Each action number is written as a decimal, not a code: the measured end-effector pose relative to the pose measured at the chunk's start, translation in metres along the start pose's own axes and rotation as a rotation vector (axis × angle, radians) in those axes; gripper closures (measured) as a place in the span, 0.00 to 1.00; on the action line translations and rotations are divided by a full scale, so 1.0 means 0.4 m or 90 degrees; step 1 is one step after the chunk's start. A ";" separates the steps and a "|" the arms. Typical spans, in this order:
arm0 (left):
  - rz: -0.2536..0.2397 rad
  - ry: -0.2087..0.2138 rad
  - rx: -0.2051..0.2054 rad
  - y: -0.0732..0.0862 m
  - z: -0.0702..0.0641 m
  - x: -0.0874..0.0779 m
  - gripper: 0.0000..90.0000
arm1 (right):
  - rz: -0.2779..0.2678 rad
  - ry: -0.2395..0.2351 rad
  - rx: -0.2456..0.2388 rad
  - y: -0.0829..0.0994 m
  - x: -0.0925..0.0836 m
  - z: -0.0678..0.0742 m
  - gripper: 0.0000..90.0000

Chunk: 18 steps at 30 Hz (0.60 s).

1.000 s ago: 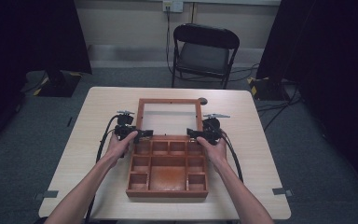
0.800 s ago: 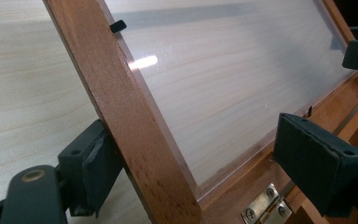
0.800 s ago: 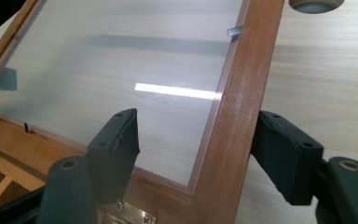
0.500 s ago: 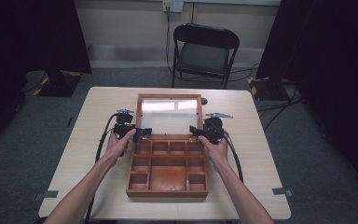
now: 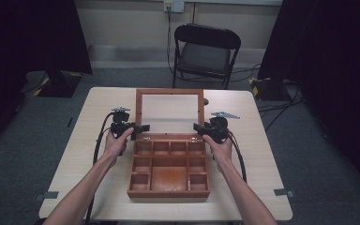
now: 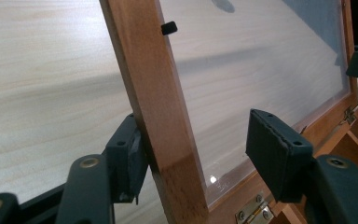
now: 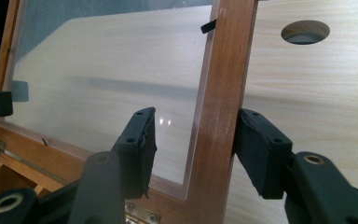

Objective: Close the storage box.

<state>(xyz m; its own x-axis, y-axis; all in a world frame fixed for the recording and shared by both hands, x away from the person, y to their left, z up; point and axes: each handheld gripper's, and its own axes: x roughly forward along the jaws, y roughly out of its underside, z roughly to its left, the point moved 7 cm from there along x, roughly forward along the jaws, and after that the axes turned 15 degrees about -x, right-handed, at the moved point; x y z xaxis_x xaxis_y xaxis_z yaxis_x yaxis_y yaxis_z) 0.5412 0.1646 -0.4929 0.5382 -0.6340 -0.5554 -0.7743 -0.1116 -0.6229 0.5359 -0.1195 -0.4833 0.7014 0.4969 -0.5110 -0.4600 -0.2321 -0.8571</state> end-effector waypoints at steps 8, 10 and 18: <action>-0.022 0.033 0.009 -0.011 -0.020 -0.023 0.40 | -0.031 -0.019 -0.009 -0.012 -0.020 -0.007 0.65; -0.029 0.034 0.015 -0.017 -0.025 -0.033 0.43 | -0.043 -0.028 -0.013 -0.019 -0.032 -0.009 0.68; -0.040 0.031 0.040 -0.021 -0.032 -0.047 0.54 | -0.045 -0.034 -0.025 -0.019 -0.052 -0.011 0.72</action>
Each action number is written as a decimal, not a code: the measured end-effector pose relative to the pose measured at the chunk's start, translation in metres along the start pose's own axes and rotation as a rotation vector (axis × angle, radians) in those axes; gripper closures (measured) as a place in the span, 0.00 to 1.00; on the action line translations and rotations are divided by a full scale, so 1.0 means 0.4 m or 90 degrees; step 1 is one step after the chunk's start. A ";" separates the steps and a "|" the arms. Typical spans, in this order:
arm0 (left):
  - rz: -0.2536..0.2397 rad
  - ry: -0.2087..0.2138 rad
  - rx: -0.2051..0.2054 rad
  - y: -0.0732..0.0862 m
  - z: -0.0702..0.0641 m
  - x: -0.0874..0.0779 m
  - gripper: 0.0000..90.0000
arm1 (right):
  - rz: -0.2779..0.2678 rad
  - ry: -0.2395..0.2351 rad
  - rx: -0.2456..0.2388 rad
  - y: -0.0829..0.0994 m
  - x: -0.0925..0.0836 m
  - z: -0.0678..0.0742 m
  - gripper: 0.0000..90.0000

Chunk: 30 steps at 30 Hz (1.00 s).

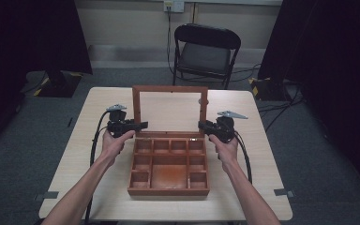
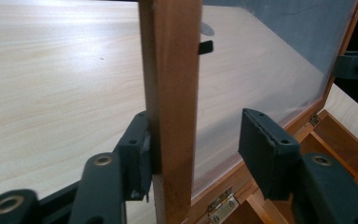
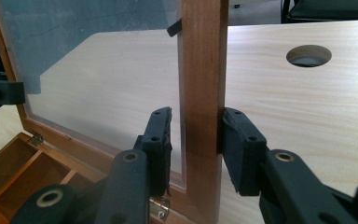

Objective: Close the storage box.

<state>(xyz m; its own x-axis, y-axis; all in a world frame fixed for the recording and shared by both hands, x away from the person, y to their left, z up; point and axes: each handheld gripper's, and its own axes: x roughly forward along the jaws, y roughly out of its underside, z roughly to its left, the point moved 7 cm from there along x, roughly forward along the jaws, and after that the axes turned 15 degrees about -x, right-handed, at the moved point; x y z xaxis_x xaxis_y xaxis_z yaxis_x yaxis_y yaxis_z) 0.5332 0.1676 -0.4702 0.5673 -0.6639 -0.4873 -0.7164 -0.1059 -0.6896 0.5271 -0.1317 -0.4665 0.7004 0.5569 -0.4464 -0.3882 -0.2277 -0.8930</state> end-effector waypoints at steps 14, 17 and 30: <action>0.003 0.029 0.040 0.005 -0.005 -0.027 0.60 | -0.005 -0.011 -0.008 0.004 -0.019 0.014 0.71; -0.006 0.036 0.056 0.005 -0.007 -0.037 0.61 | -0.006 -0.018 -0.009 0.005 -0.022 0.018 0.70; -0.008 0.044 0.094 0.005 -0.012 -0.061 0.64 | -0.007 -0.032 -0.020 0.007 -0.026 0.028 0.69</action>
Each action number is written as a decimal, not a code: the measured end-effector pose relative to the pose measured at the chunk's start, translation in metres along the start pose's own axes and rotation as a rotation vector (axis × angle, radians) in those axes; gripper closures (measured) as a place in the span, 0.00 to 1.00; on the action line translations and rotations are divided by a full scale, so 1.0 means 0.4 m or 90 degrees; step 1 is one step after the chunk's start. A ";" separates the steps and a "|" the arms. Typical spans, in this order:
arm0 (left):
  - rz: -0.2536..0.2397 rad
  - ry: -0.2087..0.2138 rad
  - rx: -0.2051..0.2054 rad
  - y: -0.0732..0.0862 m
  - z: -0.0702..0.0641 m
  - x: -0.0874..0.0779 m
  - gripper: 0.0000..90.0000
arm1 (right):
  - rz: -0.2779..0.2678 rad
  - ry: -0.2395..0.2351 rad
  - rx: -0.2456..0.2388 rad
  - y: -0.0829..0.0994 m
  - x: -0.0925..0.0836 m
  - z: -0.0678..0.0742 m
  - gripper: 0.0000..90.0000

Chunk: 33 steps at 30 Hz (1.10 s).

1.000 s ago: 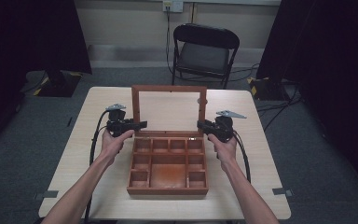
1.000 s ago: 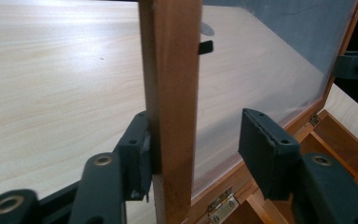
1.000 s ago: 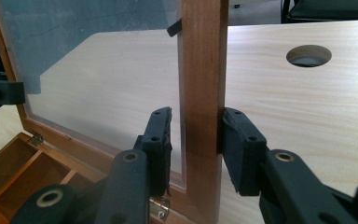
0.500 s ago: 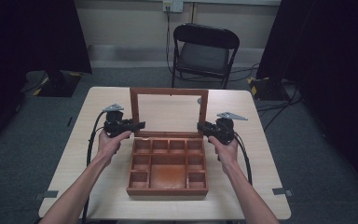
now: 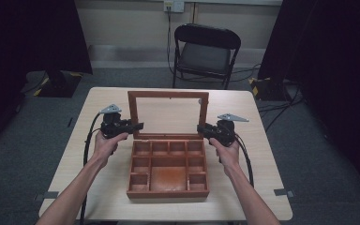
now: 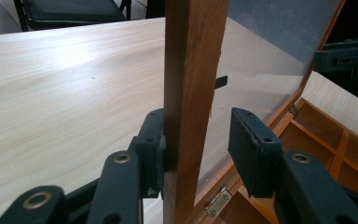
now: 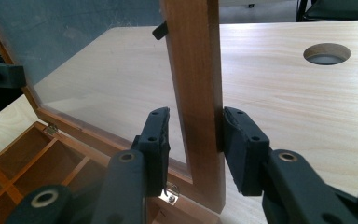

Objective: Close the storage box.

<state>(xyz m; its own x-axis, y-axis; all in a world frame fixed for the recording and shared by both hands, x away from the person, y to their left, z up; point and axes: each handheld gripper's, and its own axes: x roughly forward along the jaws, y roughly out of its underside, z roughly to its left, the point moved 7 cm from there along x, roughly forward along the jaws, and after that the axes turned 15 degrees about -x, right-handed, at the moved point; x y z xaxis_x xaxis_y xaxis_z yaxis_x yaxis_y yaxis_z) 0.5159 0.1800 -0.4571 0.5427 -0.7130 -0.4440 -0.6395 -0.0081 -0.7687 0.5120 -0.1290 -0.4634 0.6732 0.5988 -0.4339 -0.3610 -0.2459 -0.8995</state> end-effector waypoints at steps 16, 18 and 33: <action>0.004 -0.004 0.027 0.005 -0.004 -0.012 0.68 | -0.037 -0.021 -0.009 -0.068 -0.003 0.004 0.52; 0.006 -0.002 0.028 0.005 -0.007 -0.014 0.67 | -0.032 -0.016 -0.016 -0.071 -0.006 0.009 0.54; -0.013 0.008 -0.006 -0.006 -0.045 -0.040 0.59 | -0.021 -0.023 0.002 -0.067 -0.044 0.028 0.55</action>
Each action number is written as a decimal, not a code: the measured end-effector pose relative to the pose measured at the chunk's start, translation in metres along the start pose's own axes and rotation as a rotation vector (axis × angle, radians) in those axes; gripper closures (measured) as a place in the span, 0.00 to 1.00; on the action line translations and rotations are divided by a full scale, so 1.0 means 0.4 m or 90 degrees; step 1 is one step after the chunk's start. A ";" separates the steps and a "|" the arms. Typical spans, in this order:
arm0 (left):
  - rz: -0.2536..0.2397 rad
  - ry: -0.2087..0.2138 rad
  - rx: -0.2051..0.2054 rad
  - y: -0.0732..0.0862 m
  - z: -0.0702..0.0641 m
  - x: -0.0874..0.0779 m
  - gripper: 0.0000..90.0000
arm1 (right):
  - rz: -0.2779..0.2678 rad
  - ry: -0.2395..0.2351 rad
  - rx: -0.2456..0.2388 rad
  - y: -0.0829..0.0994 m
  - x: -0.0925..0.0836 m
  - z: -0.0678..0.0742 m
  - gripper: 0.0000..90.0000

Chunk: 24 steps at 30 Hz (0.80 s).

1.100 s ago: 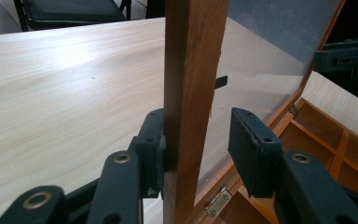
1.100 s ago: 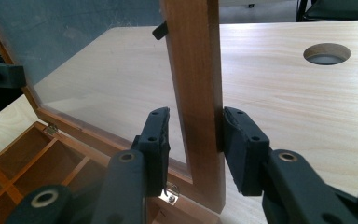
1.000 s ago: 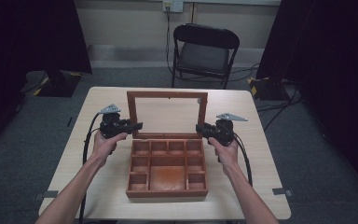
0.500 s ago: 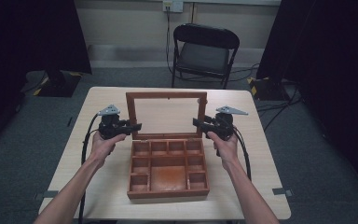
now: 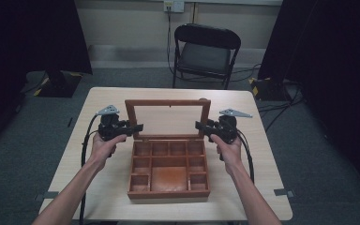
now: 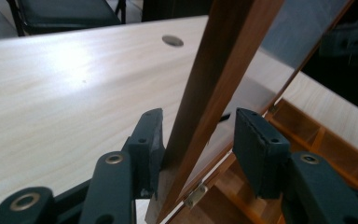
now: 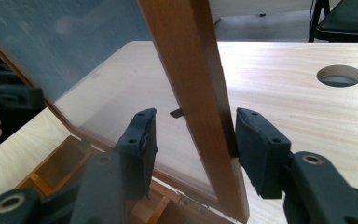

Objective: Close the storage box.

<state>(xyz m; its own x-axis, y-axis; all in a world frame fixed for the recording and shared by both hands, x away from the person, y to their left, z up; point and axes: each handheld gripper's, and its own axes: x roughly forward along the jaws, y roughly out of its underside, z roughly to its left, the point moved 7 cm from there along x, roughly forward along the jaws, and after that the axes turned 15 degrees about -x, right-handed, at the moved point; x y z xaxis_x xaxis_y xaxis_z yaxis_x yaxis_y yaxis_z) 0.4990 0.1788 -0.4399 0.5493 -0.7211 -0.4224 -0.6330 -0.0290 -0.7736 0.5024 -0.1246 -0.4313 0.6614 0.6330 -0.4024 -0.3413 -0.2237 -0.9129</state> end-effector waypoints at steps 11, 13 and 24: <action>-0.006 -0.027 0.018 0.011 -0.026 -0.016 0.55 | 0.024 -0.008 0.007 0.010 -0.018 0.015 0.46; -0.006 -0.029 0.017 0.013 -0.026 -0.016 0.55 | 0.025 -0.009 0.006 0.012 -0.021 0.017 0.45; 0.007 -0.023 0.011 0.028 -0.047 -0.043 0.45 | 0.038 -0.023 0.004 0.025 -0.019 0.037 0.38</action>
<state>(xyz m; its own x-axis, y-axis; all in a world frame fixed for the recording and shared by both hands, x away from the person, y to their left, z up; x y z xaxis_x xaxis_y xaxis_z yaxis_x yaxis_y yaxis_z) 0.4723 0.1780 -0.4324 0.5617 -0.6960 -0.4472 -0.6294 -0.0086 -0.7771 0.4840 -0.1207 -0.4363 0.6153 0.6448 -0.4535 -0.3843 -0.2570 -0.8867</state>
